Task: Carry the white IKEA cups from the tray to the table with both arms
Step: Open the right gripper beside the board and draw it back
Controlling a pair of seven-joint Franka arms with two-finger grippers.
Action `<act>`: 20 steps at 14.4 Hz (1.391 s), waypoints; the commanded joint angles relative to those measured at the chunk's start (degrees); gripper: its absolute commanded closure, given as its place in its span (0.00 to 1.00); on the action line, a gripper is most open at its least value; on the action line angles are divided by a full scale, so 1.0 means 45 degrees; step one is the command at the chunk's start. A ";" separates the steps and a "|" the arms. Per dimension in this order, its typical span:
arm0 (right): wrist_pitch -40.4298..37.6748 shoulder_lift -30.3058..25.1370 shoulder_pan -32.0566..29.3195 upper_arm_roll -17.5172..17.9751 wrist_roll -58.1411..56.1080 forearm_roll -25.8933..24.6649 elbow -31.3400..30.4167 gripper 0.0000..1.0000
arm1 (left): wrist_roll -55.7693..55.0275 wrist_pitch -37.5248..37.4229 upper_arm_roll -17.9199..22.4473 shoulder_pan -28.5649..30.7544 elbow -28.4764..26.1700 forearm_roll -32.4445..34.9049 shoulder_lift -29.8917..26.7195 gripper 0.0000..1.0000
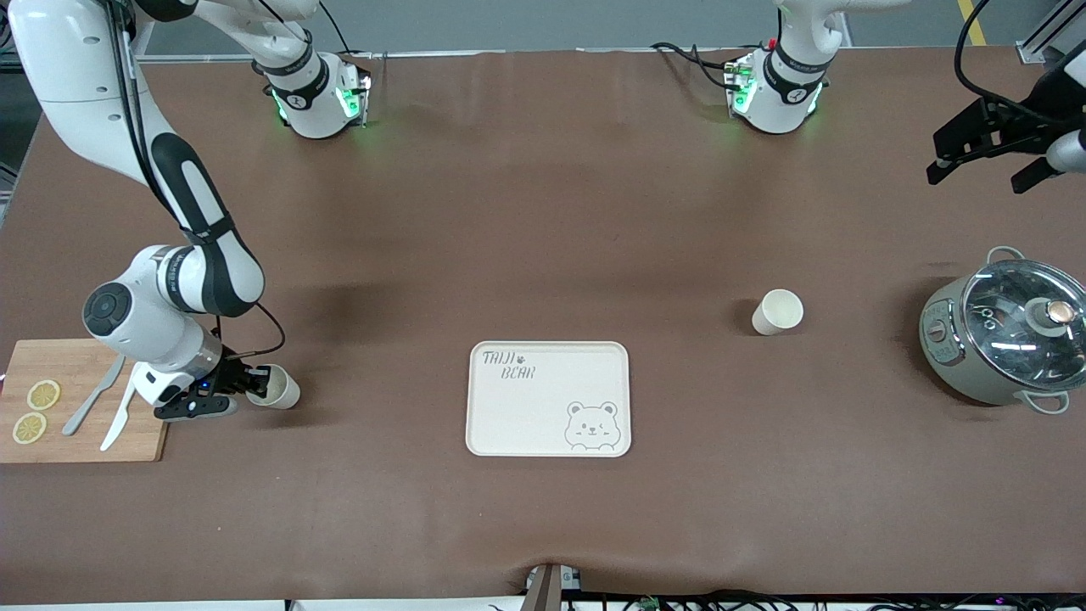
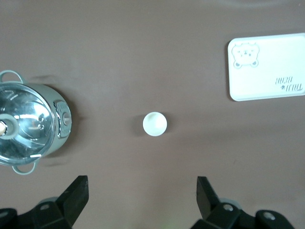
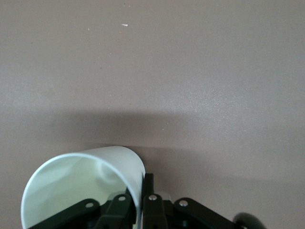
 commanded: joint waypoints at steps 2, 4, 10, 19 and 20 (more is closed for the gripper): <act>0.0111 -0.0034 -0.0128 0.0131 -0.0091 0.0219 -0.0065 0.00 | -0.0240 0.0570 0.0100 -0.0097 0.0153 0.0093 0.0261 0.00; 0.0013 -0.0073 -0.0128 0.0131 -0.0091 0.0219 -0.0007 0.00 | -0.0631 0.0884 0.0100 -0.0097 0.0134 -0.0024 0.0281 0.00; -0.2325 -0.0424 -0.0167 0.0111 -0.0072 0.0219 0.1103 0.00 | 0.0614 0.0555 0.0003 -0.0136 0.0036 0.0987 0.0320 0.00; -0.7928 -0.0835 -0.0324 0.0014 0.0045 0.0141 0.4558 0.00 | 0.0891 -0.0774 -0.0095 -0.0195 0.0036 0.0914 0.0554 0.00; -0.8807 -0.0912 -0.0343 0.0014 0.0045 0.0102 0.5086 0.00 | 0.0892 -0.0872 -0.0095 -0.0195 0.0036 0.0836 0.0554 0.00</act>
